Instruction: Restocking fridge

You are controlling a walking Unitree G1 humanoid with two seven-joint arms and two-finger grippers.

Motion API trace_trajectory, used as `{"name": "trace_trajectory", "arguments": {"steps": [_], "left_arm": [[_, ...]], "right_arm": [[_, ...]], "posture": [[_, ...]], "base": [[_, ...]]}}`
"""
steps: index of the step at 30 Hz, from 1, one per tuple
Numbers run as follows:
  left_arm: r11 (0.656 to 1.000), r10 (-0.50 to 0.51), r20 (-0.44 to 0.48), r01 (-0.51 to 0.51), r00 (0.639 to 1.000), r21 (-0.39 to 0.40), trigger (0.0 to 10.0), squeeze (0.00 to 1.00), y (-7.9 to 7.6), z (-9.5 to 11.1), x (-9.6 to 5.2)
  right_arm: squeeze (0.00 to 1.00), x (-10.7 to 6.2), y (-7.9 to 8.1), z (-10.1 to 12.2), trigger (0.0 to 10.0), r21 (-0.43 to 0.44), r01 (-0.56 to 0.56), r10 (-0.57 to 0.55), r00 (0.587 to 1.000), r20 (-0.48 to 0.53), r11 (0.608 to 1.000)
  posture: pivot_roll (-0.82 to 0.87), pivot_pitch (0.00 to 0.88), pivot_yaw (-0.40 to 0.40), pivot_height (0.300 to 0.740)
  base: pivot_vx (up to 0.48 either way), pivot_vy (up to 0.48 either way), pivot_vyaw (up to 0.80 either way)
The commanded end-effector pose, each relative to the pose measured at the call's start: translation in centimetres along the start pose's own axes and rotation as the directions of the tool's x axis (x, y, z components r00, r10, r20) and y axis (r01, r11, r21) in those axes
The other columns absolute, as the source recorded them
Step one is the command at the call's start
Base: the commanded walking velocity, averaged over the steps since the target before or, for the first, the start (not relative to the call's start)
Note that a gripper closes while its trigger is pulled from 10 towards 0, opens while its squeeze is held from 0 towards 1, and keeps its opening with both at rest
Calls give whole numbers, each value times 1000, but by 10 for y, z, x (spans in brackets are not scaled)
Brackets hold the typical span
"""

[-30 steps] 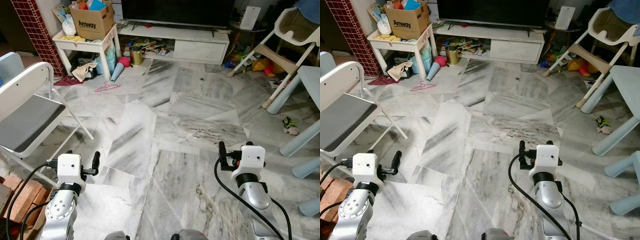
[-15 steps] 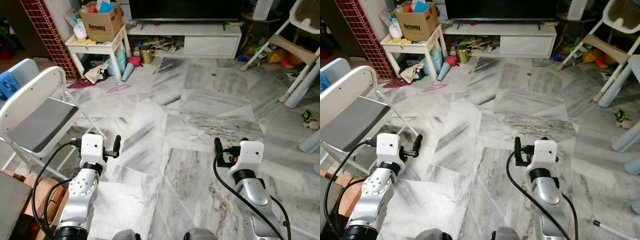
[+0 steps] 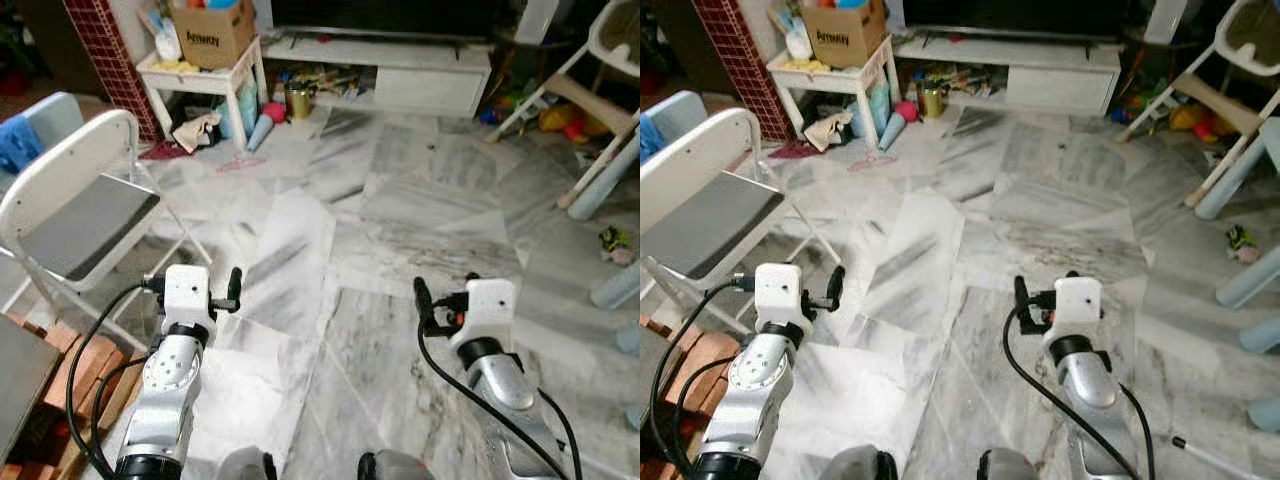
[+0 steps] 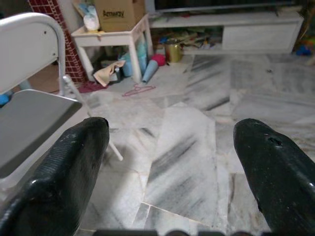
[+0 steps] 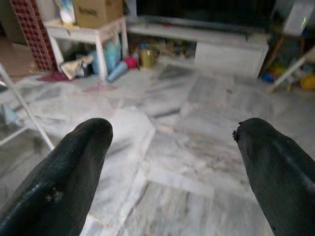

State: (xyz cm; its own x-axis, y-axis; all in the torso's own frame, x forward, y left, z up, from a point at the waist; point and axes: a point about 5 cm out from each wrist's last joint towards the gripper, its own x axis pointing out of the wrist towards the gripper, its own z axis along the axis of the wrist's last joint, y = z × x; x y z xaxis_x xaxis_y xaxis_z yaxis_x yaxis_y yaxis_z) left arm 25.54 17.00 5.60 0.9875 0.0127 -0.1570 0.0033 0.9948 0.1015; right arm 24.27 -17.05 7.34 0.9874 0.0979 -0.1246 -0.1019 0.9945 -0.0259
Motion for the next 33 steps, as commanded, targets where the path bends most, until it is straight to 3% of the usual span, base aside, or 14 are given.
{"name": "trace_trajectory", "arguments": {"steps": [1, 9, 27, 33], "left_arm": [[1000, 14, 32, -14, 999, 4, 10000, 0, 0, 7, 0], [1000, 26, 22, -27, 999, 13, 10000, 0, 1, 7, 0], [999, -17, 48, 15, 999, 44, 10000, 0, 1, 20, 15], [999, -39, 47, 37, 998, 40, 10000, 0, -1, 18, 14]], "right_arm": [[0, 2, -2, 0, 10000, -12, -5, 5, 1000, -11, 1000], [0, 10, -2, 3, 10000, -13, -4, 4, 1000, -1, 1000], [0, 7, -9, 1, 10000, 23, 92, -92, 996, 4, 996], [0, 6, -10, -2, 10000, 47, 111, -111, 994, -5, 993]], "posture": [[-24, 0, -12, 740], [-29, 0, 8, 740], [-65, 0, 79, 740], [-63, 0, 78, 740]], "base": [[0, 0, 0], [-203, 0, 0], [-393, 0, 0], [0, 0, 0]]}}
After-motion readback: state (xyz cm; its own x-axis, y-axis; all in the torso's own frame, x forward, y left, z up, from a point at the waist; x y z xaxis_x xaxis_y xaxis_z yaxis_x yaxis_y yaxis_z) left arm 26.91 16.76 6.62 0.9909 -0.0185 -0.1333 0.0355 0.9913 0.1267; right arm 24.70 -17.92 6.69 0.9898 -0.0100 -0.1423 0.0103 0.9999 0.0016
